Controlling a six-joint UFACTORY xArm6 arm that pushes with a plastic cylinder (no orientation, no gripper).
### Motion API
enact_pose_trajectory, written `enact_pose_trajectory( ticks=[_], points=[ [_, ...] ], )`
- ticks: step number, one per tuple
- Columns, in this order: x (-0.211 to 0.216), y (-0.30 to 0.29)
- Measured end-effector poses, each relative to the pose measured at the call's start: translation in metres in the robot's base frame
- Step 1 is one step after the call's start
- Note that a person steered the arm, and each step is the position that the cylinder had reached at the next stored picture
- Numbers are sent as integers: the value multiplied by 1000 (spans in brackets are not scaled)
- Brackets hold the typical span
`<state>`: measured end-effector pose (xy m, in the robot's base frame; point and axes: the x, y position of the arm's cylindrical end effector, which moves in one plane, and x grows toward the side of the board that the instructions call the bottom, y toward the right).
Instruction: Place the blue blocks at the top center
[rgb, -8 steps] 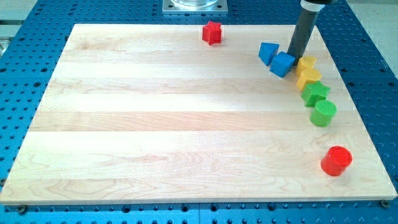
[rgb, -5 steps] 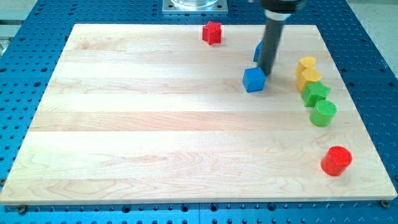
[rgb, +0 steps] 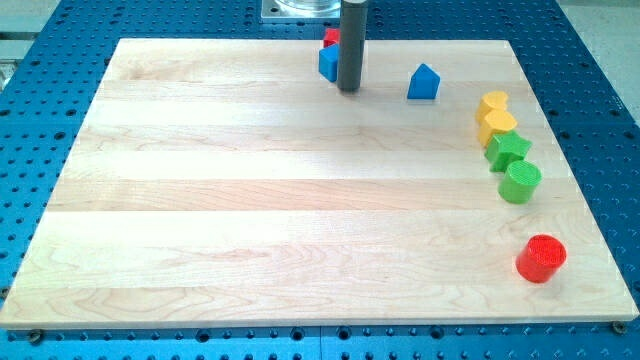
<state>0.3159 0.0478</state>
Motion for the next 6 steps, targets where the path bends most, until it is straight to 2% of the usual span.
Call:
enact_pose_trajectory(
  ticks=[1,2,3,4,5,6],
  points=[
    [26,23],
    [25,102],
    [-13,81],
    [-34,30],
    [-8,108],
    [-28,143]
  ],
)
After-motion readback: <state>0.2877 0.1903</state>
